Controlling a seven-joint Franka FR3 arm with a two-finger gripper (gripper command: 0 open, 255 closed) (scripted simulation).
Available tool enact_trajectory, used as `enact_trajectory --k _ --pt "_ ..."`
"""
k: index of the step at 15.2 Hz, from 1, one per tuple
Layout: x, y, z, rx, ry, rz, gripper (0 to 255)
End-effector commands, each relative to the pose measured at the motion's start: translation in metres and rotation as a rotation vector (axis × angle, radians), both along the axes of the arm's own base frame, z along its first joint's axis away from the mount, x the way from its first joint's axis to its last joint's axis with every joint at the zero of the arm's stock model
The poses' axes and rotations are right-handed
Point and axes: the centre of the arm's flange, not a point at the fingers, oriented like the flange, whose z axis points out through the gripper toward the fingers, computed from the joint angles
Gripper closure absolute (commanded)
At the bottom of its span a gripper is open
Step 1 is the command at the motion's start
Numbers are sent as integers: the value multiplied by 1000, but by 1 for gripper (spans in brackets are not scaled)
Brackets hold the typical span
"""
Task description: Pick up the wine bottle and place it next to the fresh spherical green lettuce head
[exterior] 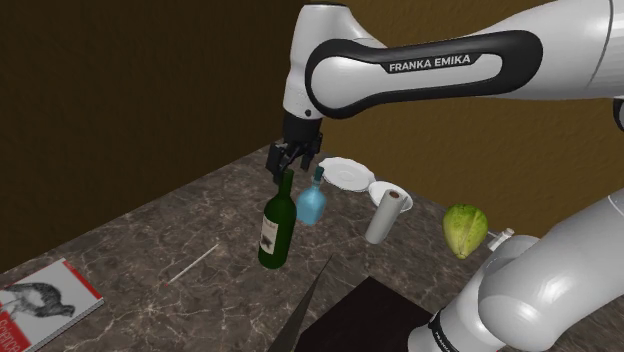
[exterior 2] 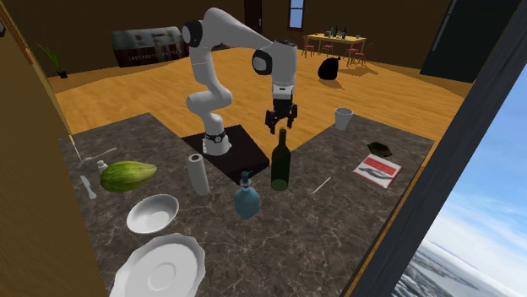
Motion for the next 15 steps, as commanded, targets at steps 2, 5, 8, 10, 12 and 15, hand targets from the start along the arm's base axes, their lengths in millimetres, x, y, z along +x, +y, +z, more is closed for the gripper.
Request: enact_trajectory --k 2,5,8,10,12,15 --pt "1 0 -18 0 -1 0 0" --pt "1 0 -18 0 -1 0 0" --pt "1 0 -18 0 -1 0 0" --pt "1 0 -18 0 -1 0 0" --pt "1 0 -18 0 -1 0 255" --pt "1 0 -18 0 -1 0 255"
